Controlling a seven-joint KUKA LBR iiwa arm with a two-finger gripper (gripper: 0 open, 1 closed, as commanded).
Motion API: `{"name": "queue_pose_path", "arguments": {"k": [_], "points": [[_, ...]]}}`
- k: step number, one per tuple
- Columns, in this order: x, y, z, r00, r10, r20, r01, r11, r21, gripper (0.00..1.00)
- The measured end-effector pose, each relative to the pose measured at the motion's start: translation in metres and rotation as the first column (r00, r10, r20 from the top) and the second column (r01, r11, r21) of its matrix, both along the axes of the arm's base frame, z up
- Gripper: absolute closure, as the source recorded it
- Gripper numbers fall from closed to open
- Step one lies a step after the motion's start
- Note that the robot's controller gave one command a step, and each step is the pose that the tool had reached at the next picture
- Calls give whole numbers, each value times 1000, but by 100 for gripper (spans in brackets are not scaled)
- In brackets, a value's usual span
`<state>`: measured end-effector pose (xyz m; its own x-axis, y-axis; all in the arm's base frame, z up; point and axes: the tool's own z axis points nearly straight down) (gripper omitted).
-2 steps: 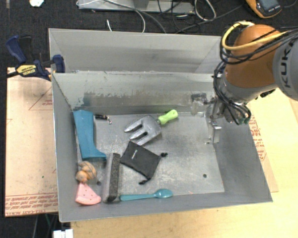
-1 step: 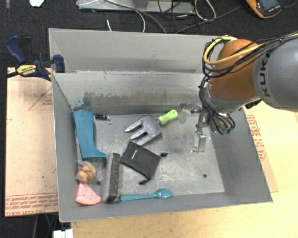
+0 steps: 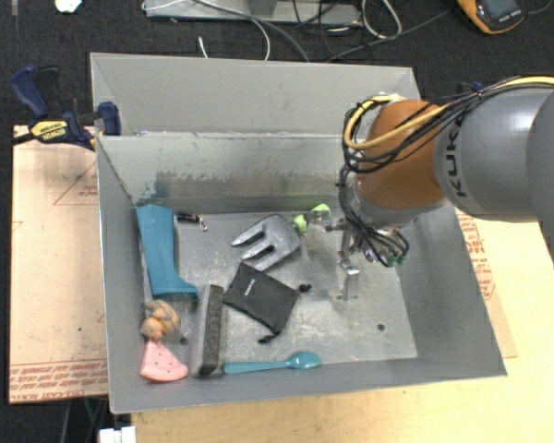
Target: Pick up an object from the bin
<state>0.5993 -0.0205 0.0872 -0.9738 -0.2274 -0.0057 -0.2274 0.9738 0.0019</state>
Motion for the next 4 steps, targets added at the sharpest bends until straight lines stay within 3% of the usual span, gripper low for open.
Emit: {"name": "queue_pose_path", "arguments": {"k": [1, 2, 3, 4], "points": [[-36, 30, -15, 998, -70, 2, 70, 998, 0, 0], [-5, 62, -16, 994, 110, 1, -110, 994, 0, 0], [30, 72, -17, 999, 48, -3, -48, 999, 2, 100], [30, 72, -17, 999, 49, -2, -49, 999, 2, 100]]}}
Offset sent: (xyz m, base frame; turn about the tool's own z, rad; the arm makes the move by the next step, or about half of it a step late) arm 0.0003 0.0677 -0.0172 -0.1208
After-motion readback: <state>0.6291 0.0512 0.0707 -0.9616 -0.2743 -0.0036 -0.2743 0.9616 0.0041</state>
